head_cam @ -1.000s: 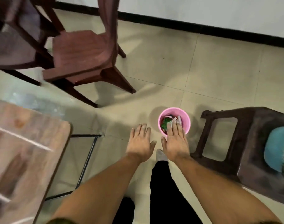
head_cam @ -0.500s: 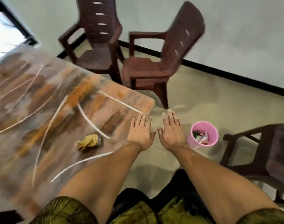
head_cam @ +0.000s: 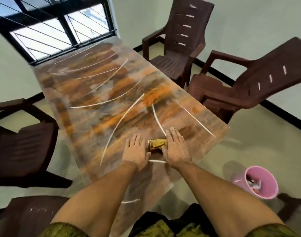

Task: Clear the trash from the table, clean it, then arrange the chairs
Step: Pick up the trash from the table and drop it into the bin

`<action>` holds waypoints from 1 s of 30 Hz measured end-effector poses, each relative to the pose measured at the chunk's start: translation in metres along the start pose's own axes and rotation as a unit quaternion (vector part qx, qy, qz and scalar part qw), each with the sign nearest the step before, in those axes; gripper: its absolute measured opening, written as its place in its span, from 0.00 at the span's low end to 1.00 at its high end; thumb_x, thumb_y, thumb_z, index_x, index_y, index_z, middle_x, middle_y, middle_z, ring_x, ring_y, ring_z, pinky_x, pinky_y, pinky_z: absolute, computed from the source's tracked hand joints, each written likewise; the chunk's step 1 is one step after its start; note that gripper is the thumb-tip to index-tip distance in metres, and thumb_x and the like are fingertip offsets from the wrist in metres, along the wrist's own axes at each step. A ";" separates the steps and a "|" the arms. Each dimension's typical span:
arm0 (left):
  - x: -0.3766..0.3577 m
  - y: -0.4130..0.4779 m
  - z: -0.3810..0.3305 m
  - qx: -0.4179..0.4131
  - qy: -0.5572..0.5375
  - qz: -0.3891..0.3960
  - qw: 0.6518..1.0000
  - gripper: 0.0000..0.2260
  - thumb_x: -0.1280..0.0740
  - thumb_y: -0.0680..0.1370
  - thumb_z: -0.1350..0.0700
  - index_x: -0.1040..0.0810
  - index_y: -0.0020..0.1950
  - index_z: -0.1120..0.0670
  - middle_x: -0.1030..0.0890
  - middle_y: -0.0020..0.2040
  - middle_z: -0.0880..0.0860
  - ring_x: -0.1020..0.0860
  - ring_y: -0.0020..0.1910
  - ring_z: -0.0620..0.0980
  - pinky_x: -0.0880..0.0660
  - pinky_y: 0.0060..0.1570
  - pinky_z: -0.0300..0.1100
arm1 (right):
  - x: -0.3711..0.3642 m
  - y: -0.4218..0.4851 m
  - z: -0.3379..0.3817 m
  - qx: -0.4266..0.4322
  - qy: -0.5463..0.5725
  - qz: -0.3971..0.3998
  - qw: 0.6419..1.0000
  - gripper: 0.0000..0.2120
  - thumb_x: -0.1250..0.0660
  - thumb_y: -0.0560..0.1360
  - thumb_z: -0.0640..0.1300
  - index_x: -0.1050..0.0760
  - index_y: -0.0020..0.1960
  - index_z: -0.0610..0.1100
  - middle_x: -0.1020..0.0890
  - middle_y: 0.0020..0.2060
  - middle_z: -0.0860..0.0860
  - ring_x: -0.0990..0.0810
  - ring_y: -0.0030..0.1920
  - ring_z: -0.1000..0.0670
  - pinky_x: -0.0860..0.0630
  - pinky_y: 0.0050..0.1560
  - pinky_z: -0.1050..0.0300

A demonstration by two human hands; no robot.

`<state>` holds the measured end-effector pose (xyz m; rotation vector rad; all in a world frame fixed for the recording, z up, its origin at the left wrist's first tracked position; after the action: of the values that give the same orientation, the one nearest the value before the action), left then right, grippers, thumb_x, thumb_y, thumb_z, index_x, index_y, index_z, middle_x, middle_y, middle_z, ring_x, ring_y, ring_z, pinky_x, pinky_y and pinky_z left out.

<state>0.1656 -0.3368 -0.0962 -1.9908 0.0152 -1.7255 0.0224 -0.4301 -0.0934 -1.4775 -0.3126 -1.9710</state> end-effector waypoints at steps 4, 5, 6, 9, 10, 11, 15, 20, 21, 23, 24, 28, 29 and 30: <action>-0.005 0.021 -0.004 -0.044 -0.013 0.007 0.999 0.35 0.39 0.82 0.44 0.50 0.83 0.55 0.49 0.83 0.56 0.53 0.82 0.56 0.53 0.80 0.57 | -0.010 0.012 0.002 -0.016 -0.015 0.013 1.000 0.34 0.42 0.80 0.52 0.50 0.81 0.44 0.49 0.81 0.45 0.52 0.80 0.46 0.50 0.79 0.48; -0.006 0.026 -0.008 -0.056 -0.014 0.010 0.998 0.35 0.37 0.82 0.45 0.50 0.83 0.55 0.49 0.83 0.56 0.53 0.82 0.56 0.53 0.80 0.56 | -0.012 0.011 0.000 -0.019 -0.017 0.019 0.999 0.33 0.43 0.81 0.51 0.51 0.81 0.44 0.49 0.81 0.45 0.53 0.80 0.46 0.50 0.80 0.48; -0.007 0.031 -0.013 -0.066 -0.017 0.015 0.998 0.35 0.36 0.82 0.47 0.50 0.83 0.55 0.48 0.83 0.56 0.52 0.82 0.56 0.52 0.80 0.56 | -0.014 0.009 -0.002 -0.022 -0.021 0.028 0.999 0.33 0.43 0.81 0.50 0.52 0.81 0.44 0.50 0.81 0.46 0.54 0.81 0.46 0.51 0.80 0.49; -0.009 0.040 -0.020 -0.078 -0.029 0.013 0.996 0.33 0.34 0.81 0.51 0.46 0.82 0.54 0.43 0.82 0.54 0.49 0.82 0.55 0.50 0.80 0.55 | -0.020 0.002 -0.004 -0.016 -0.031 0.049 0.998 0.34 0.42 0.81 0.50 0.54 0.82 0.45 0.52 0.81 0.47 0.55 0.81 0.47 0.52 0.80 0.49; -0.009 0.042 -0.021 -0.081 -0.032 0.010 0.996 0.32 0.34 0.81 0.52 0.45 0.82 0.54 0.42 0.82 0.54 0.47 0.82 0.55 0.48 0.80 0.55 | -0.021 0.002 -0.005 -0.021 -0.028 0.051 0.998 0.35 0.42 0.81 0.50 0.54 0.82 0.46 0.52 0.81 0.48 0.55 0.81 0.48 0.52 0.80 0.49; -0.011 0.045 -0.023 -0.086 -0.035 0.009 0.996 0.31 0.34 0.81 0.54 0.44 0.81 0.54 0.40 0.81 0.54 0.46 0.81 0.55 0.47 0.80 0.54 | -0.021 0.001 -0.007 -0.030 -0.023 0.050 0.998 0.35 0.41 0.81 0.50 0.54 0.82 0.46 0.52 0.81 0.48 0.55 0.81 0.48 0.52 0.80 0.49; -0.016 0.049 -0.024 -0.084 -0.042 -0.003 0.996 0.28 0.37 0.82 0.58 0.43 0.81 0.53 0.38 0.80 0.54 0.42 0.80 0.55 0.43 0.79 0.51 | -0.020 -0.006 -0.020 -0.050 -0.020 0.040 0.998 0.34 0.43 0.81 0.50 0.54 0.82 0.45 0.52 0.81 0.47 0.55 0.81 0.48 0.52 0.80 0.49; -0.018 0.054 -0.030 -0.086 -0.025 0.010 0.996 0.31 0.38 0.81 0.62 0.45 0.82 0.55 0.38 0.78 0.57 0.38 0.77 0.58 0.39 0.76 0.51 | -0.010 -0.021 -0.051 -0.077 -0.027 0.033 0.996 0.33 0.45 0.82 0.51 0.55 0.82 0.45 0.53 0.81 0.47 0.56 0.81 0.47 0.55 0.79 0.51; -0.018 0.056 -0.034 -0.088 -0.015 0.016 0.996 0.31 0.37 0.80 0.63 0.45 0.82 0.55 0.38 0.77 0.58 0.37 0.76 0.59 0.37 0.75 0.52 | -0.006 -0.025 -0.059 -0.080 -0.026 0.029 0.996 0.33 0.45 0.82 0.51 0.55 0.82 0.45 0.53 0.81 0.47 0.56 0.81 0.47 0.55 0.79 0.51; -0.018 0.059 -0.039 -0.090 -0.004 0.022 0.996 0.31 0.37 0.80 0.62 0.45 0.81 0.56 0.36 0.74 0.59 0.34 0.72 0.61 0.35 0.72 0.53 | -0.001 -0.031 -0.071 -0.088 -0.022 0.026 0.996 0.33 0.46 0.83 0.51 0.56 0.82 0.44 0.54 0.81 0.46 0.56 0.81 0.46 0.55 0.78 0.52; -0.017 0.061 -0.050 -0.098 0.004 0.023 0.995 0.30 0.37 0.80 0.62 0.45 0.80 0.56 0.35 0.73 0.60 0.33 0.71 0.61 0.33 0.71 0.54 | 0.004 -0.039 -0.082 -0.101 -0.019 0.022 0.994 0.33 0.46 0.83 0.52 0.56 0.82 0.44 0.54 0.81 0.46 0.56 0.81 0.46 0.53 0.78 0.52; -0.006 0.072 -0.106 -0.131 0.039 0.006 0.991 0.29 0.39 0.81 0.63 0.46 0.81 0.57 0.37 0.73 0.62 0.33 0.70 0.64 0.32 0.69 0.57 | 0.016 -0.064 -0.128 -0.151 0.000 0.009 0.989 0.33 0.47 0.83 0.52 0.58 0.82 0.46 0.56 0.81 0.47 0.57 0.81 0.47 0.51 0.79 0.50; -0.002 0.073 -0.125 -0.142 0.038 0.001 0.989 0.29 0.39 0.81 0.62 0.46 0.80 0.57 0.37 0.74 0.62 0.33 0.71 0.64 0.32 0.70 0.57 | 0.020 -0.070 -0.142 -0.163 0.004 0.004 0.987 0.33 0.47 0.83 0.51 0.59 0.82 0.46 0.57 0.81 0.47 0.58 0.81 0.47 0.52 0.79 0.51; 0.002 0.075 -0.147 -0.156 0.040 -0.005 0.987 0.28 0.40 0.82 0.62 0.46 0.80 0.57 0.37 0.74 0.62 0.34 0.71 0.64 0.33 0.71 0.57 | 0.025 -0.077 -0.158 -0.177 0.009 -0.001 0.984 0.33 0.47 0.83 0.51 0.59 0.82 0.46 0.57 0.81 0.47 0.58 0.81 0.47 0.52 0.79 0.50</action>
<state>0.0521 -0.4557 -0.1122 -2.1380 0.3226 -1.9037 -0.1507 -0.4656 -0.1097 -1.6734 0.0489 -2.1191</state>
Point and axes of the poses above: each hand's wrist, its own y-axis towards the middle knuckle, its own x-axis out of the back of the hand, z = x × y, the point moved 4 cm from there along y, towards the middle knuckle
